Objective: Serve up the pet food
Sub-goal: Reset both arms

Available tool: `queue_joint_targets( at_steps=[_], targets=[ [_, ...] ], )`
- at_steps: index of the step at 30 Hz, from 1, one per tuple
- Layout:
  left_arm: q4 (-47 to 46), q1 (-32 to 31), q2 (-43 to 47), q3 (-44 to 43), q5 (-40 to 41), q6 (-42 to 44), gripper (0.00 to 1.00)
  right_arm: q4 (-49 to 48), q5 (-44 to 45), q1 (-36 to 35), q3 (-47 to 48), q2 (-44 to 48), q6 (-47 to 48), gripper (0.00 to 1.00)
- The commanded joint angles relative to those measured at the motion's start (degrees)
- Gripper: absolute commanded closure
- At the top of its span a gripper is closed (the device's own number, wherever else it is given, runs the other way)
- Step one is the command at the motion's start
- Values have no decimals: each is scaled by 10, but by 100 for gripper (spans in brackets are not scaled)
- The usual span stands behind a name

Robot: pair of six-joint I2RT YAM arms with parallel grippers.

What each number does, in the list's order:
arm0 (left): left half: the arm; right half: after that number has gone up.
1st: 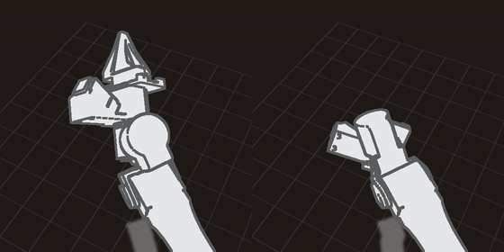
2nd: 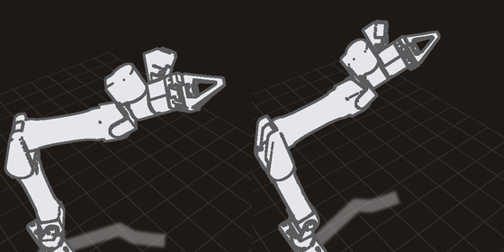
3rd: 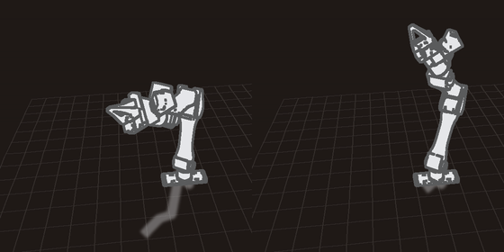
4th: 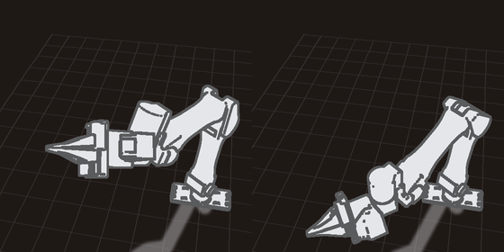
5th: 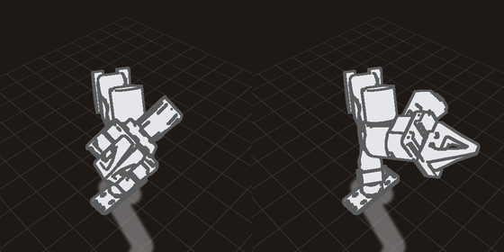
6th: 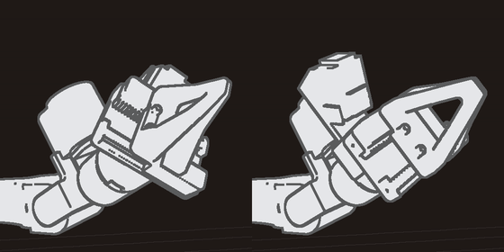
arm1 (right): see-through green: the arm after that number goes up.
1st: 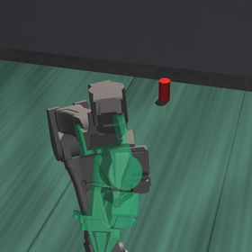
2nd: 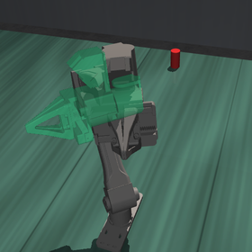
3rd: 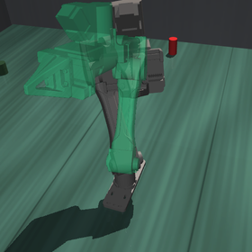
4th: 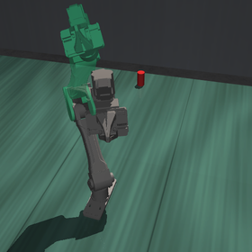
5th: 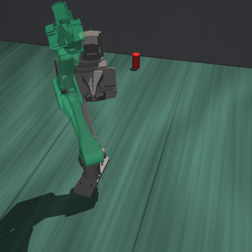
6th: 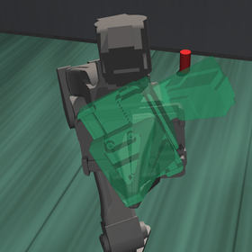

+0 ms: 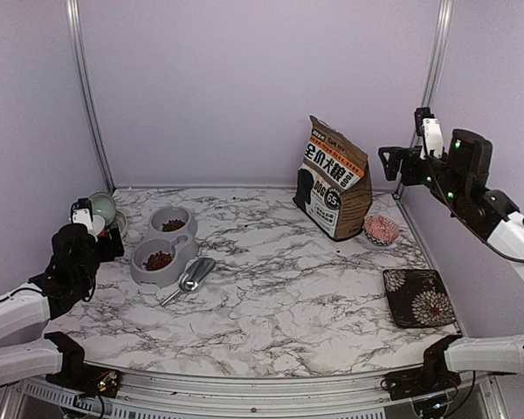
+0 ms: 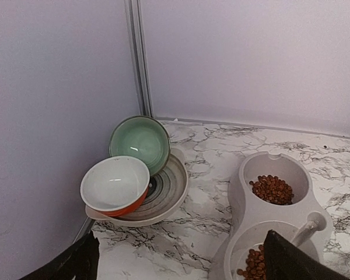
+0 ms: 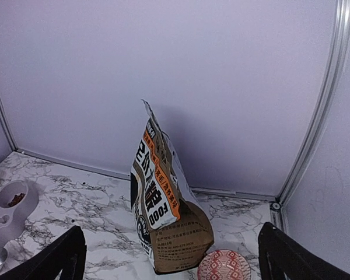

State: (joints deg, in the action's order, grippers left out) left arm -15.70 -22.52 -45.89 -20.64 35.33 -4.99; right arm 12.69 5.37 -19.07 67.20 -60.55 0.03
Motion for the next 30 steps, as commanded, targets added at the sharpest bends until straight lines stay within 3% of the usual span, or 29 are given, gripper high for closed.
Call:
queue_joint_targets(
  at_steps=[1, 5, 12, 20, 27, 30],
  targets=[
    [-142, 17, -39, 38, 23, -16, 1, -24, 58, -3, -91, 53, -54, 0],
    [-238, 36, -95, 74, 31, 5, 1, -36, 93, -2, -163, 93, -58, 0],
    [-355, 87, -180, 106, -39, 35, 2, -96, 137, -3, -282, 127, -71, 0],
    [-505, 145, -253, 135, -116, 36, 2, -229, 172, -2, -421, 149, -53, 0],
    [-544, 184, -304, 119, -172, 37, 1, -377, 217, 7, -494, 118, -18, 0],
    [-648, 199, -373, 140, -184, 31, 1, -433, 217, 20, -513, 91, -2, 0]
  ],
)
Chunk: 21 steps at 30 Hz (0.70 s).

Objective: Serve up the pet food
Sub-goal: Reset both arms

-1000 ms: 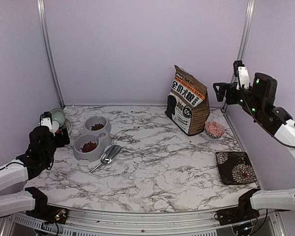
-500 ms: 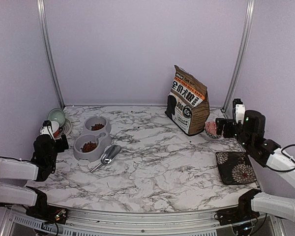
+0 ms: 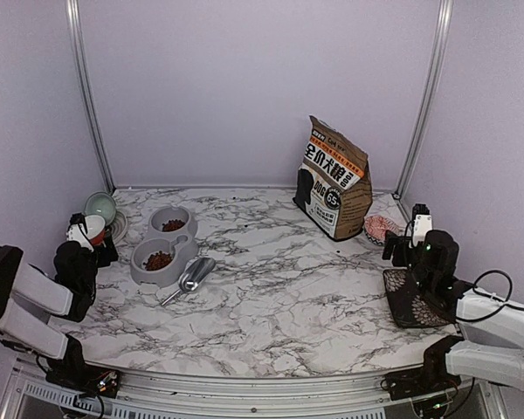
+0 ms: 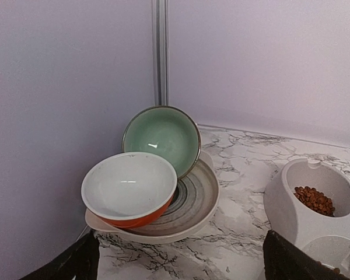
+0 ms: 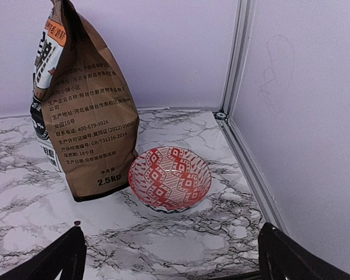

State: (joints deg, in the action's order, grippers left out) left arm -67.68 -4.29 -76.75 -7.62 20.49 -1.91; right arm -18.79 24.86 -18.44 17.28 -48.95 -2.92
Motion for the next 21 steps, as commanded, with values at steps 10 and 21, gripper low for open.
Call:
queue_joint_targets(
  at_steps=[10, 21],
  targets=[
    [-52, 18, -109, -59, -53, 9, 1, -290, -1, 79, -48, -139, 59, 0],
    [-47, 18, -108, -60, -52, 7, 1, -494, -71, 132, -49, -318, 70, 0]
  ],
)
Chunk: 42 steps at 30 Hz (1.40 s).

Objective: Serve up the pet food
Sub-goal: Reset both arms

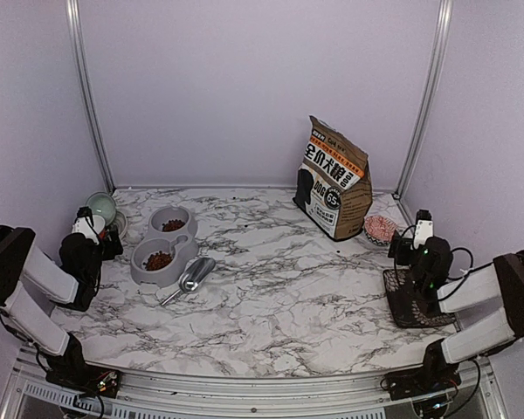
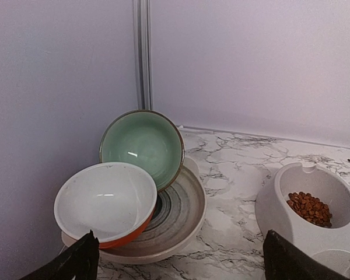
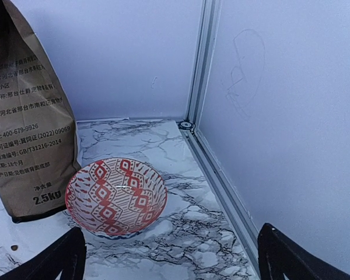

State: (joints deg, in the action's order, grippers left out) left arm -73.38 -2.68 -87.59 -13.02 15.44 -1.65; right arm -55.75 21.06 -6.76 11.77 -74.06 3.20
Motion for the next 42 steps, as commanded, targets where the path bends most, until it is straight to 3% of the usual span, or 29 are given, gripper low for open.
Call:
queue_joint_targets(
  at_steps=[1, 5, 6, 10, 42],
  targets=[
    [10, 3, 1, -6, -1, 4, 1, -138, -34, 17, 15, -93, 16, 0],
    [11, 2, 1, -7, -2, 4, 1, -167, -39, 21, 38, -153, 24, 0],
    [11, 2, 1, -6, -2, 4, 1, -136, -60, 30, 42, -142, 16, 0],
    [12, 3, 1, -7, -1, 4, 1, -220, -145, 50, 16, -177, 24, 0],
    [12, 3, 1, -7, -1, 5, 1, -213, -146, 51, 16, -173, 24, 0]
  ],
)
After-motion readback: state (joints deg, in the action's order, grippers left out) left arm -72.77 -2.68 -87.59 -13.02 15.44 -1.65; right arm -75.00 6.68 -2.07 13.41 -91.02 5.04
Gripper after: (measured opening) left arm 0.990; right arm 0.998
